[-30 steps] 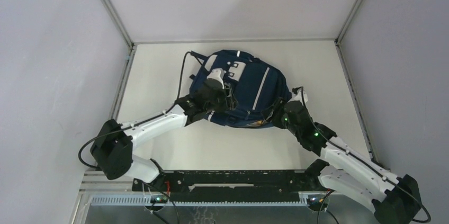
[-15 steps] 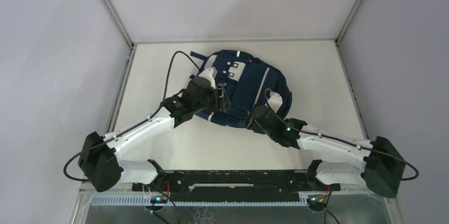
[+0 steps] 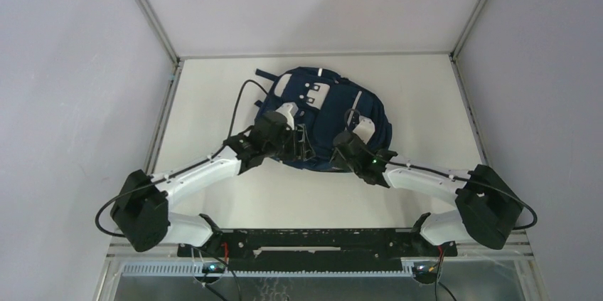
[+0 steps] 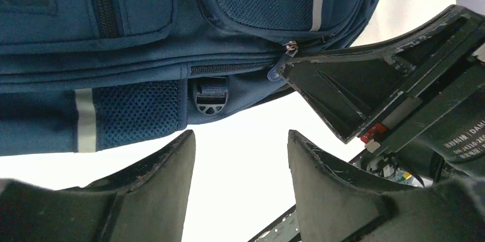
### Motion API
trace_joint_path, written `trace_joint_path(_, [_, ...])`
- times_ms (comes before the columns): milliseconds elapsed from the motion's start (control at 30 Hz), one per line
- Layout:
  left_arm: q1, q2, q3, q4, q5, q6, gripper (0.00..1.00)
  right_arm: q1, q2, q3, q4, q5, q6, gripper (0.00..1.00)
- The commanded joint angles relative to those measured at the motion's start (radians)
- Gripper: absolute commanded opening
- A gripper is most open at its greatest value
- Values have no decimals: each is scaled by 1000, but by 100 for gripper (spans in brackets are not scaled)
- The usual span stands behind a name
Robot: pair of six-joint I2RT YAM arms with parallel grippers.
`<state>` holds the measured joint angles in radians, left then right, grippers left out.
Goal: Pack the student bag
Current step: Zip the student bag at the center of the board.
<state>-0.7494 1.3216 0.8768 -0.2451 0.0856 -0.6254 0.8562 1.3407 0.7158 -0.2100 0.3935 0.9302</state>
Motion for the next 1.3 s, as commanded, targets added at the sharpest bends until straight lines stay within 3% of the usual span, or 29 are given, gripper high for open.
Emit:
trace_joint_path(0, [5,41,-31,98,54,-77,65,-17,33,33,100,-14,-23,41])
trace_joint_path(400, [24,89,-19,89,-17,-105,72,-28,105,33,181,-51,-12,32])
trace_joint_path(467, [32,94,-18,87,-15,-105,71,-30,106,33,171,-43,-11,20])
trace_joint_path(533, [42,93,-22,86,-18,-105,71,-40,98,33,142,-32,-10,1])
trace_joint_path(900, [207,114,-88,113,-7,-77,69,-163,-109,-39,-46,-93,-284,0])
trace_joint_path(1100, [213,120,-89,107,-11,-74,69,-267,-263,-134,-88,-156,-344,0])
trace_joint_path(1267, [210,123,-88,120,30,-94,69,-295,-275,-151,-78,-182,-332,0])
